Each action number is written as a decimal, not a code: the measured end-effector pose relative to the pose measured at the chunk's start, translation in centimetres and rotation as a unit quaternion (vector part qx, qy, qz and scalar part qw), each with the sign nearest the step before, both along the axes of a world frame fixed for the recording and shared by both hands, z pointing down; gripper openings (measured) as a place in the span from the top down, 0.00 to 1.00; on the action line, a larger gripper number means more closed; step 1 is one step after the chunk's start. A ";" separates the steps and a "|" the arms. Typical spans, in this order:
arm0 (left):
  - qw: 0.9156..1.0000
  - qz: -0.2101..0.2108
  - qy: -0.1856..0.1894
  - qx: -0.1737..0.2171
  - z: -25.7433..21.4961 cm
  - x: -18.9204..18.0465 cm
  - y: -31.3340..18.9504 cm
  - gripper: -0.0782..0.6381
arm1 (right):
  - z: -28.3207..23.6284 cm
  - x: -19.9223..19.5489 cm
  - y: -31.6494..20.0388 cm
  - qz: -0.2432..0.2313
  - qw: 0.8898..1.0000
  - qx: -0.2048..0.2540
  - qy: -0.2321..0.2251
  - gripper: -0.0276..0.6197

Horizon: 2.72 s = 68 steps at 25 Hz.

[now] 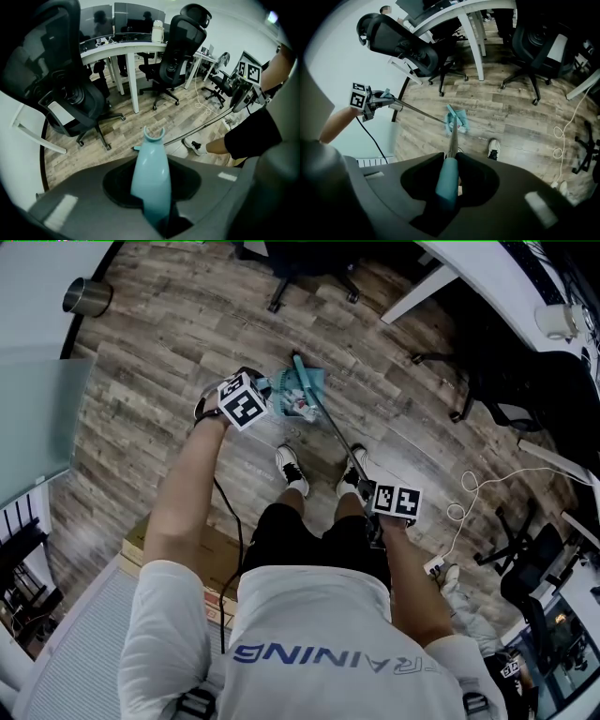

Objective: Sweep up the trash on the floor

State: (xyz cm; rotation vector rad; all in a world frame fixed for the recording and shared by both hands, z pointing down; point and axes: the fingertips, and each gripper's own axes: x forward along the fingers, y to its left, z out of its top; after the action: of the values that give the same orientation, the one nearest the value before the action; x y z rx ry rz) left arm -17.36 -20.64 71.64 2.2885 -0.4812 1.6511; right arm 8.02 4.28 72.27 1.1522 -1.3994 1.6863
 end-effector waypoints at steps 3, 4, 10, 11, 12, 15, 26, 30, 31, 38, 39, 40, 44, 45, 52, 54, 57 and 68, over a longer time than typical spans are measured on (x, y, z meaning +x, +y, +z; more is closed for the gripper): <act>1.000 0.002 -0.003 0.002 0.2 -0.1 -0.2 0.76 | -0.7 2.0 0.1 0.019 1.000 0.011 0.012 0.79; 1.000 0.002 -0.004 0.001 0.1 -0.1 -0.2 0.76 | -0.9 2.7 0.1 0.025 0.999 0.013 0.018 0.79; 1.000 0.001 -0.002 -0.001 0.2 -0.1 -0.1 0.76 | -0.3 6.3 1.1 0.047 0.997 -0.007 0.062 0.79; 1.000 0.001 -0.003 -0.002 0.3 -0.2 -0.1 0.76 | 0.0 6.4 1.5 0.047 0.997 -0.015 0.065 0.79; 1.000 0.002 -0.005 -0.004 0.3 -0.2 0.0 0.76 | 0.3 6.3 2.0 0.049 0.996 -0.024 0.065 0.79; 1.000 0.002 -0.004 -0.005 0.2 -0.3 0.0 0.76 | 1.3 4.5 3.4 0.072 0.995 -0.059 0.035 0.79; 1.000 0.002 -0.006 -0.008 0.5 -0.4 -0.5 0.76 | 1.8 -1.4 3.0 0.027 0.999 -0.045 -0.011 0.79; 1.000 0.001 -0.016 -0.009 0.5 -1.0 -0.4 0.75 | 1.0 -0.2 3.2 -0.020 0.999 -0.032 0.013 0.79; 1.000 -0.003 -0.016 -0.007 0.5 -1.1 -0.4 0.73 | 0.7 0.2 3.2 -0.031 0.999 -0.028 0.018 0.79; 0.996 -0.074 0.036 0.039 -2.3 -0.6 -2.1 0.39 | -1.8 3.3 1.5 -0.039 0.999 0.003 0.034 0.79; 0.993 -0.091 0.045 0.054 -3.1 -0.9 -2.6 0.37 | -2.0 3.6 1.0 -0.037 0.999 0.009 0.036 0.79; 0.990 -0.112 0.058 0.070 -4.1 -1.2 -3.1 0.35 | -2.2 4.0 0.6 -0.036 0.998 0.014 0.039 0.79; 0.956 -0.214 0.150 0.133 -10.1 -1.9 -4.9 0.32 | -2.5 5.3 -1.2 -0.030 0.998 0.025 0.048 0.79; 0.944 -0.239 0.177 0.145 -11.8 -2.0 -5.1 0.32 | -2.5 5.6 -1.7 -0.026 0.998 0.026 0.049 0.79; 0.853 -0.338 0.317 0.243 -24.9 -1.1 -2.9 0.48 | -4.0 7.7 -3.7 -0.004 0.997 0.048 0.061 0.79; 0.827 -0.353 0.338 0.276 -28.0 -1.1 -2.1 0.57 | -4.5 8.1 -4.5 -0.003 0.996 0.057 0.066 0.79; 0.798 -0.365 0.356 0.322 -32.1 -0.9 -0.9 0.69 | -5.6 8.4 -5.9 -0.006 0.995 0.074 0.073 0.79; 0.754 -0.370 0.393 0.375 -39.8 1.4 3.2 0.89 | -10.2 7.6 -8.1 -0.007 0.989 0.124 0.077 0.79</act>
State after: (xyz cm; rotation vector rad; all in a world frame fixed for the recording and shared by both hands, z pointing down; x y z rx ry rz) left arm -15.98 -17.42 31.83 2.4216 -1.7242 0.0174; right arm 15.60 -3.81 62.11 1.3751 -1.5453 1.4087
